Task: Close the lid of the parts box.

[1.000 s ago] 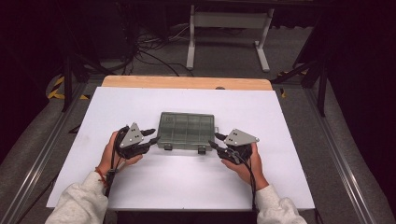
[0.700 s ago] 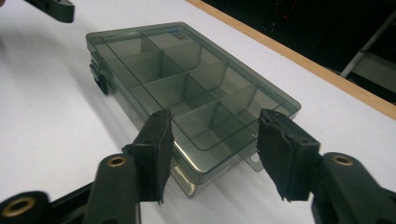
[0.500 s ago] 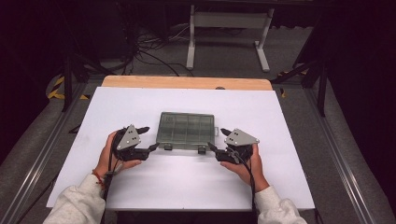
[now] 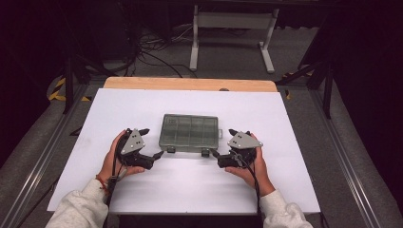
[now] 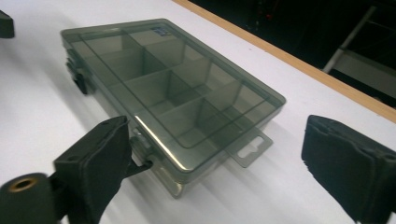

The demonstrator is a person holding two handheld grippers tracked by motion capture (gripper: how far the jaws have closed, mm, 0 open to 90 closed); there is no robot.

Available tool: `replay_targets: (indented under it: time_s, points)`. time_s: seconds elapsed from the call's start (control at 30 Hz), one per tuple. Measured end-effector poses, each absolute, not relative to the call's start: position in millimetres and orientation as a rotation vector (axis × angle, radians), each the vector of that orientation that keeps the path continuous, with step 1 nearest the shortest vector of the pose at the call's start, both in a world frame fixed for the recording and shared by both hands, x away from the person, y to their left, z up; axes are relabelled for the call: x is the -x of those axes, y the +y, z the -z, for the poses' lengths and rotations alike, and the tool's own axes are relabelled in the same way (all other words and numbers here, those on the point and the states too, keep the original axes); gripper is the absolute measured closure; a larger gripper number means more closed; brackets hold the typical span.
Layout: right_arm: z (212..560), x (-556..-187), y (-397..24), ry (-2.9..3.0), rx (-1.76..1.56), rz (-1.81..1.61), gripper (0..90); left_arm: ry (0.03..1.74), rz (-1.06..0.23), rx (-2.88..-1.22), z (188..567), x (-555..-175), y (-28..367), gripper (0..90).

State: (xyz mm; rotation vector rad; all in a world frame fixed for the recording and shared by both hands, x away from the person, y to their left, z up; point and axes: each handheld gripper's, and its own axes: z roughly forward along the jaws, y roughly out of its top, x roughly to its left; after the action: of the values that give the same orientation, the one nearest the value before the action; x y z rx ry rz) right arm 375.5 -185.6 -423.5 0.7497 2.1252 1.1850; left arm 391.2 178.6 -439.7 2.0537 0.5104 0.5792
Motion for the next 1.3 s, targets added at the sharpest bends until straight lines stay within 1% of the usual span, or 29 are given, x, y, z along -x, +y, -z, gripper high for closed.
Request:
replay_targets:
  time_s: [0.07, 0.2, 0.63, 0.97, 1.3]
  points:
    - [424.2, -375.0, -184.6, 2.121, -0.75, -1.193, 5.3, 0.497, -0.576, -2.054, 439.9, -390.0, 178.6, 4.7]
    - [426.0, -374.2, -183.0, 2.125, -0.725, -1.185, 3.0, 0.487, -0.566, -2.045, 440.3, -387.6, 178.0, 4.3]
    - [425.5, -369.9, -182.8, 2.096, -0.715, -1.163, 4.4, 0.479, -0.583, -2.024, 437.1, -380.9, 182.6, 4.3]
    - [422.2, -361.0, -186.3, 2.077, -0.695, -1.146, 5.3, 0.478, -0.599, -1.995, 430.1, -372.2, 197.9, 4.8]
    - [419.8, -352.9, -199.8, 2.054, -0.722, -1.139, 6.4, 0.503, -0.622, -1.984, 428.8, -364.6, 219.1, 5.0]
